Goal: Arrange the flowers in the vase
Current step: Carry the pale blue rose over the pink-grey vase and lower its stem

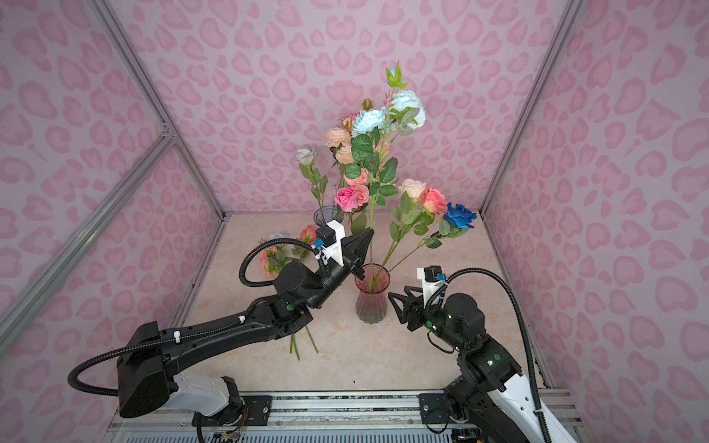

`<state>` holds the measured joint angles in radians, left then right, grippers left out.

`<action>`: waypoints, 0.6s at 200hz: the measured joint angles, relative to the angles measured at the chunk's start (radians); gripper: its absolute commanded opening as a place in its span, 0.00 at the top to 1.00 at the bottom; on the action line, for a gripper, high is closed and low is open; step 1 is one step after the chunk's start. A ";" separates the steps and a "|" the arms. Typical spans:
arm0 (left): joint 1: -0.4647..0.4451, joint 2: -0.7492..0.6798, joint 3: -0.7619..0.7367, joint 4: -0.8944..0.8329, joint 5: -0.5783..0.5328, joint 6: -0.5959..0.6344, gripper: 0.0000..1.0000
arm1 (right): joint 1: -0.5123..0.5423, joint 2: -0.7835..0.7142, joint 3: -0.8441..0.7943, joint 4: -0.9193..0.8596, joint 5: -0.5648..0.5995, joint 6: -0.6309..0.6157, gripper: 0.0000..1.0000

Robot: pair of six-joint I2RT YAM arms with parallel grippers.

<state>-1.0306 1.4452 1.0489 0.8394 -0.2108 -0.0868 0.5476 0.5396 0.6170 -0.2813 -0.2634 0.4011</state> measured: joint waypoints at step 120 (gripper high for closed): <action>-0.048 0.039 -0.102 -0.031 -0.085 -0.091 0.94 | 0.000 0.007 -0.006 0.006 -0.006 0.007 0.40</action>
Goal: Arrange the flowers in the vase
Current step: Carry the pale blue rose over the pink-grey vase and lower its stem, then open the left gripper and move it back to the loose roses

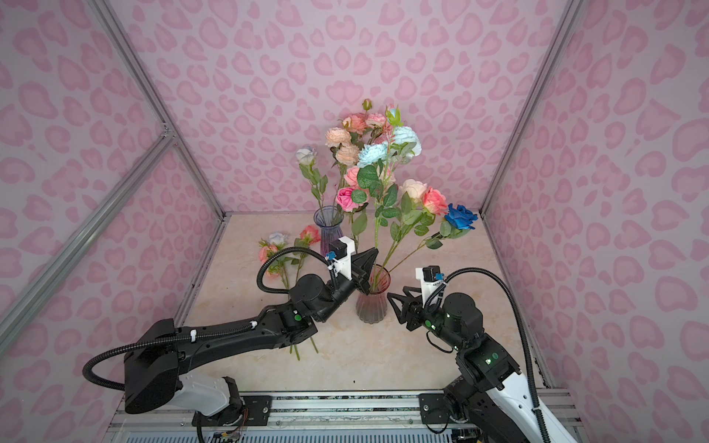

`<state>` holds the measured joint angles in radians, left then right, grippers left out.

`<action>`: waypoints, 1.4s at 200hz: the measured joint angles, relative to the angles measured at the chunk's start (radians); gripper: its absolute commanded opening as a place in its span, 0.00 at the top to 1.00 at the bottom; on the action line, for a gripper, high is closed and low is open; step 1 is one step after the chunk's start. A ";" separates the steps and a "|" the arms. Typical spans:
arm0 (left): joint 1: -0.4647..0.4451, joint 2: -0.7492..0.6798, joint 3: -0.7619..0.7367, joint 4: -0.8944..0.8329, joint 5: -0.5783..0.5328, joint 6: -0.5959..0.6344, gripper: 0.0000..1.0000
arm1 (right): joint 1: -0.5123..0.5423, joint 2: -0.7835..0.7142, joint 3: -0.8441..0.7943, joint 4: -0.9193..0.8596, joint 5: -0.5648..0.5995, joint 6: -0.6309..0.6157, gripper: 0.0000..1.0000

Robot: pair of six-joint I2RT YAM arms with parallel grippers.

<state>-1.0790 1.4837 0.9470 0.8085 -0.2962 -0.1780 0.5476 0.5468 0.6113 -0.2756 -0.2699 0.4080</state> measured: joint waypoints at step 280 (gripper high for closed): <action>-0.074 -0.377 -0.211 -0.214 -0.163 0.032 0.81 | 0.007 0.014 0.025 -0.001 -0.017 0.036 0.39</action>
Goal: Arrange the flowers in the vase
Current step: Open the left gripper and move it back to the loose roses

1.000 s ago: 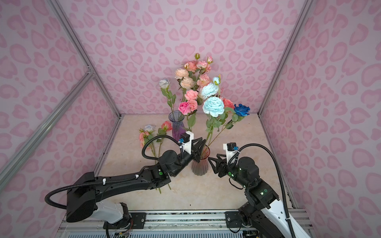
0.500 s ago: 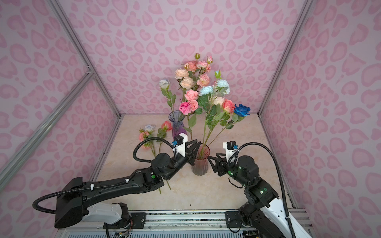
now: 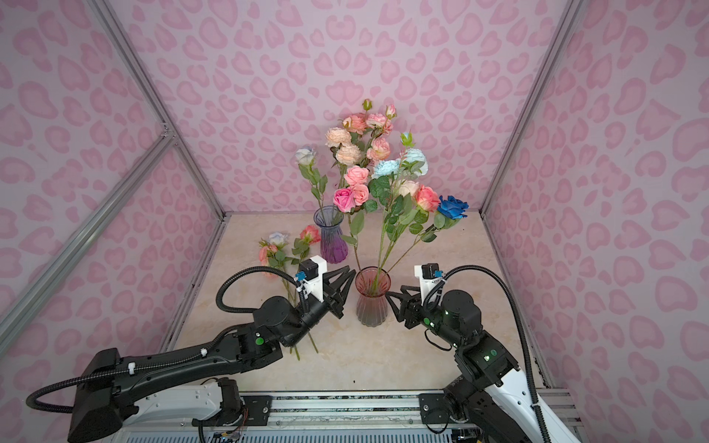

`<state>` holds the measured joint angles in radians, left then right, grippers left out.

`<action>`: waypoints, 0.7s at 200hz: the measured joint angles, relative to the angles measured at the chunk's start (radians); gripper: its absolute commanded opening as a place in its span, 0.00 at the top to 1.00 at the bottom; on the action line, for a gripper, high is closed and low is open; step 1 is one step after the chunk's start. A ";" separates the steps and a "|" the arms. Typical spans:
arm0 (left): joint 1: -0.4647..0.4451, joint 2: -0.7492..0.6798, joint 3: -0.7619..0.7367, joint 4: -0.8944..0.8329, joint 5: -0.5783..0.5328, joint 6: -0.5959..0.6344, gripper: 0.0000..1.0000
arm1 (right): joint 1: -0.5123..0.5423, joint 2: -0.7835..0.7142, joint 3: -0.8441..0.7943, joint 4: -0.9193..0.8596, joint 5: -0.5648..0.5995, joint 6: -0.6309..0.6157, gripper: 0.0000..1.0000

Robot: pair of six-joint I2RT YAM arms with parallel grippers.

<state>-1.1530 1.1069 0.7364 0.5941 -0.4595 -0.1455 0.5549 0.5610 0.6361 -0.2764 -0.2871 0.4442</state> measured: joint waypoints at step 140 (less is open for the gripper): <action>0.771 0.328 0.057 -0.782 0.225 -0.552 0.70 | 0.068 0.088 -0.021 0.051 0.026 -0.066 0.41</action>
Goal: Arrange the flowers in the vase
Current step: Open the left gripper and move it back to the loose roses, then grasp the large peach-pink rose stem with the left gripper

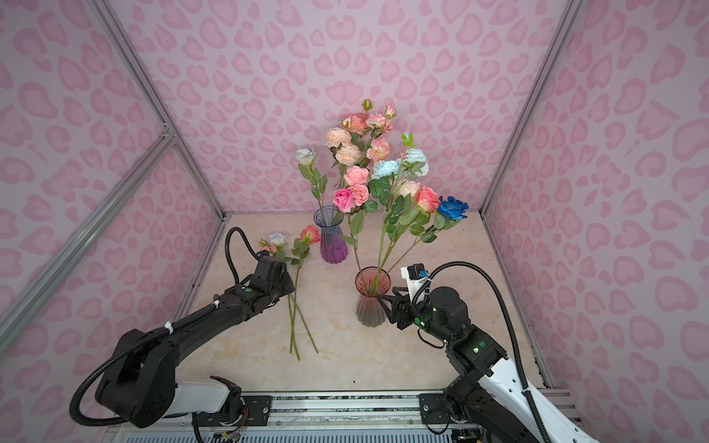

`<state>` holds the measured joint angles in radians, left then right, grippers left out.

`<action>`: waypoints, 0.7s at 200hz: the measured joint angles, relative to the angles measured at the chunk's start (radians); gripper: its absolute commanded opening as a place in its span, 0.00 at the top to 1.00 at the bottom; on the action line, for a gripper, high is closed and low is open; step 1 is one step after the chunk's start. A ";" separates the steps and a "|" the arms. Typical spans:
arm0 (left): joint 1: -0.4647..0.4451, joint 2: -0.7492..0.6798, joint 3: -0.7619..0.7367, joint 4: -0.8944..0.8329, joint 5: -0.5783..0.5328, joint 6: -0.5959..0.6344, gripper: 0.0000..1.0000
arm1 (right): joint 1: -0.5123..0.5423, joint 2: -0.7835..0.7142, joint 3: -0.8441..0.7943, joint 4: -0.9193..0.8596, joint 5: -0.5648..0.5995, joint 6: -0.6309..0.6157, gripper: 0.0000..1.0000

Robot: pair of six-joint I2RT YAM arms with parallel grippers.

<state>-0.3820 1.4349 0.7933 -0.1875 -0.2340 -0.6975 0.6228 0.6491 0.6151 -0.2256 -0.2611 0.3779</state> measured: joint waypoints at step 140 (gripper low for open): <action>0.051 0.171 0.113 -0.074 0.059 -0.030 0.71 | 0.000 0.013 -0.019 0.041 0.018 0.000 0.41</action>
<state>-0.3313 1.6054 0.9066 -0.2615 -0.1753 -0.7277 0.6224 0.6621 0.5964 -0.1848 -0.2436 0.3779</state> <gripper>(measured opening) 0.292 0.593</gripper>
